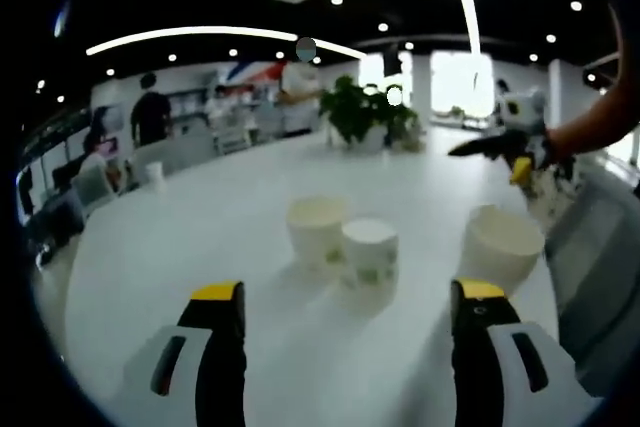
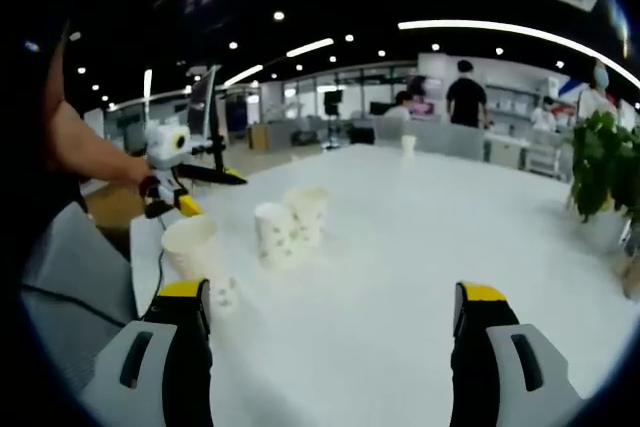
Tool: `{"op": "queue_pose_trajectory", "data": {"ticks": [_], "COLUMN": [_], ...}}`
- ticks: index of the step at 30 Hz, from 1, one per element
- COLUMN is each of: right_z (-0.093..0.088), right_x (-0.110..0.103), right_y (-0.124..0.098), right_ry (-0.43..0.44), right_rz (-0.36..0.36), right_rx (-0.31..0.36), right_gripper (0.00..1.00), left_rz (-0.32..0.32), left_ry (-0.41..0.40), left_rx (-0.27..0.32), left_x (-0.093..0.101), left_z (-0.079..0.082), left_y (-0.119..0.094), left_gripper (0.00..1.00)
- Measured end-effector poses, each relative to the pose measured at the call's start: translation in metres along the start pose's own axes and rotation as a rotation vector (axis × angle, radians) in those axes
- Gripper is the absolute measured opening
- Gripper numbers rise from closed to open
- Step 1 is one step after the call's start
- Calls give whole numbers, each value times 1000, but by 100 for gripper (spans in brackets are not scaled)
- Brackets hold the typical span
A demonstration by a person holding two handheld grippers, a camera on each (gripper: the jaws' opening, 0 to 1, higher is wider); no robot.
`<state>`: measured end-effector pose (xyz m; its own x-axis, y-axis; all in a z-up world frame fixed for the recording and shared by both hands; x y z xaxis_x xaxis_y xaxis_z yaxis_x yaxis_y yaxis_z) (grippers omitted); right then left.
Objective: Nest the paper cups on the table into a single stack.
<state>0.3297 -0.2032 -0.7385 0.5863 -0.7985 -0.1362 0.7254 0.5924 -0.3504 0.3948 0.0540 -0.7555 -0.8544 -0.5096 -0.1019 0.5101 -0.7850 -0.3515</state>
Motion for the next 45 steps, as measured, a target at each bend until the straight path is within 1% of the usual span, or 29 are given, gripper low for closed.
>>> {"op": "queue_pose_trajectory", "data": {"ticks": [7,11,18,21,23,25,27,30,35,39,42,44,45], "right_z": [-3,-2,0,-1,-3,-4,-4,-4,-5,-2,-2,-2,-2], "right_x": [2,2,-1,-1,-1,-3,-5,-7,-10,-10,-11,-12,-12], "right_y": [0,1,3,3,2,2,1,0,1,2,3,3,3], "right_ry": [11,12,16,17,21,26,24,20,16,-4,-17,-16,-15], "right_rz": [-9,-7,-6,-4,-5,-4,0,6,24,34,42,44,46], "right_rx": [-6,-6,-2,-3,-4,-7,-9,-11,-8,-1,-8,-14,-15], "right_gripper": [100,100,100,100,100,100,100,100,100,100,100,100,100], "left_rz": [-53,-75,-105,-121,-129,-139,-149,-162,-168,-172,-166,-170,-168], "left_ry": [11,8,8,5,10,11,8,19,21,27,49,42,45], "left_rx": [6,5,-2,-1,-1,-10,-11,-19,-22,-26,-34,-27,-27], "left_x": [6,8,13,15,19,21,22,23,24,25,24,25,24], "left_z": [2,2,-1,1,3,2,3,4,5,6,6,7,7], "left_y": [26,33,46,51,56,60,63,66,69,72,74,73,73], "left_gripper": [75,71,67,62,60,57,53,50,48,47,42,36,37]}}
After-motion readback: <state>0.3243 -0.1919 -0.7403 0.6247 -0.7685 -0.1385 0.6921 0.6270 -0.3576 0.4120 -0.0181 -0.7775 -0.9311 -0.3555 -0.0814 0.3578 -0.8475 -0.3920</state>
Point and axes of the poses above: the point that each gripper's makers call its tool centre point, and the gripper's own axes: y roughly forward along the fingers, x roughly to its right, z roughly out of its top, the point moved 2 cm from there along -y, roughly backward along the fingers, and after that the axes turned 6 degrees about y, right-handed, at the moved point
